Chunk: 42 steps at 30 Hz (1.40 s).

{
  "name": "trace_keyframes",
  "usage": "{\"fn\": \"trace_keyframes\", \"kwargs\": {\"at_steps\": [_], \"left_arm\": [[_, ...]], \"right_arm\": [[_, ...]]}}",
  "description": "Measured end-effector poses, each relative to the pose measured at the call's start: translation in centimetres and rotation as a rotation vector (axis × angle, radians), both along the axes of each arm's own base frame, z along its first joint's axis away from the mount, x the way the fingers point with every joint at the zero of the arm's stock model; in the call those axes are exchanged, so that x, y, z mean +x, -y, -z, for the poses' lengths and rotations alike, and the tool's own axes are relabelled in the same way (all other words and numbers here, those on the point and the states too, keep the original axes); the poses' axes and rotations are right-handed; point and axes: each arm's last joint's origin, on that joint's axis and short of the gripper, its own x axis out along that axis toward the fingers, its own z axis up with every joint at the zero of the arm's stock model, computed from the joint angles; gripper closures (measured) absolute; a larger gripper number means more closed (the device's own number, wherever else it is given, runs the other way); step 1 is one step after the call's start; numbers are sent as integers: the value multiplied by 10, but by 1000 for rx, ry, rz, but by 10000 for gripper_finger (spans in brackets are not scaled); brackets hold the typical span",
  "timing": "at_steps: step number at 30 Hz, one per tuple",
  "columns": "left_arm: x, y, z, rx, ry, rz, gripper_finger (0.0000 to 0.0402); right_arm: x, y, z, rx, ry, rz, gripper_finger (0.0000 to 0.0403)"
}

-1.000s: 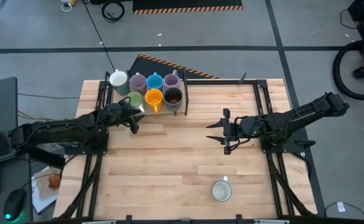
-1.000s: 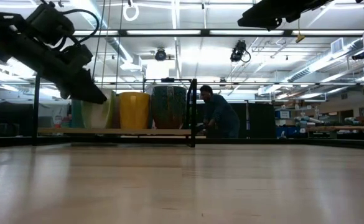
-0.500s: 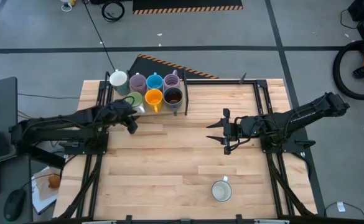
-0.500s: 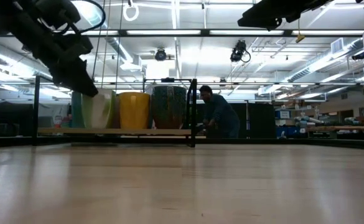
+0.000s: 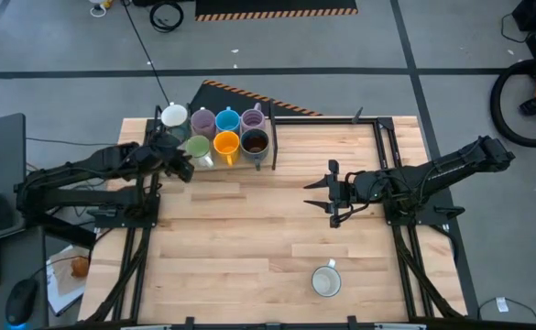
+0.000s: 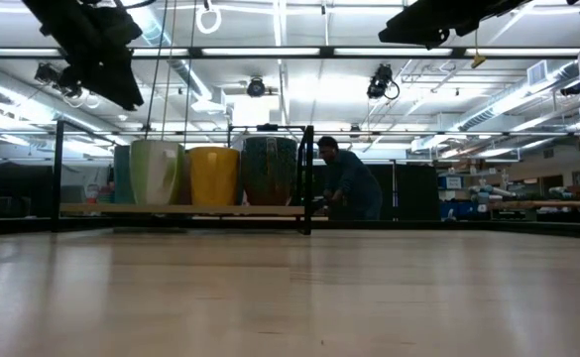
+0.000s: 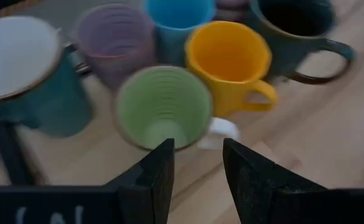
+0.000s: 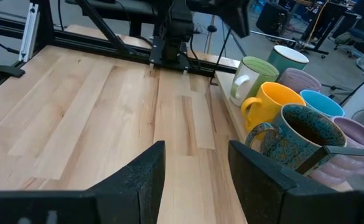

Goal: Place coffee mugs
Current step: Put the green mug on the shelf

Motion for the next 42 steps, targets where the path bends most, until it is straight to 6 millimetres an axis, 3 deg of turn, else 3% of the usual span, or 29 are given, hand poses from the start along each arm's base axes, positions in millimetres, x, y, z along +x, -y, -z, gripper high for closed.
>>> {"fn": "trace_keyframes", "kwargs": {"at_steps": [10,23,34,42], "left_arm": [[13,-38,-4,-117,-132,-127,260],[10,-84,13,-264,-206,-171,260],[13,-102,31,-426,-195,-249,260],[16,-104,37,-481,-186,-288,260]], "right_arm": [[0,-1,0,2,-1,-20,222],[0,-1,0,3,0,-31,222],[0,-1,-1,-9,7,-36,222],[0,-1,-1,-25,5,-51,222]]}}
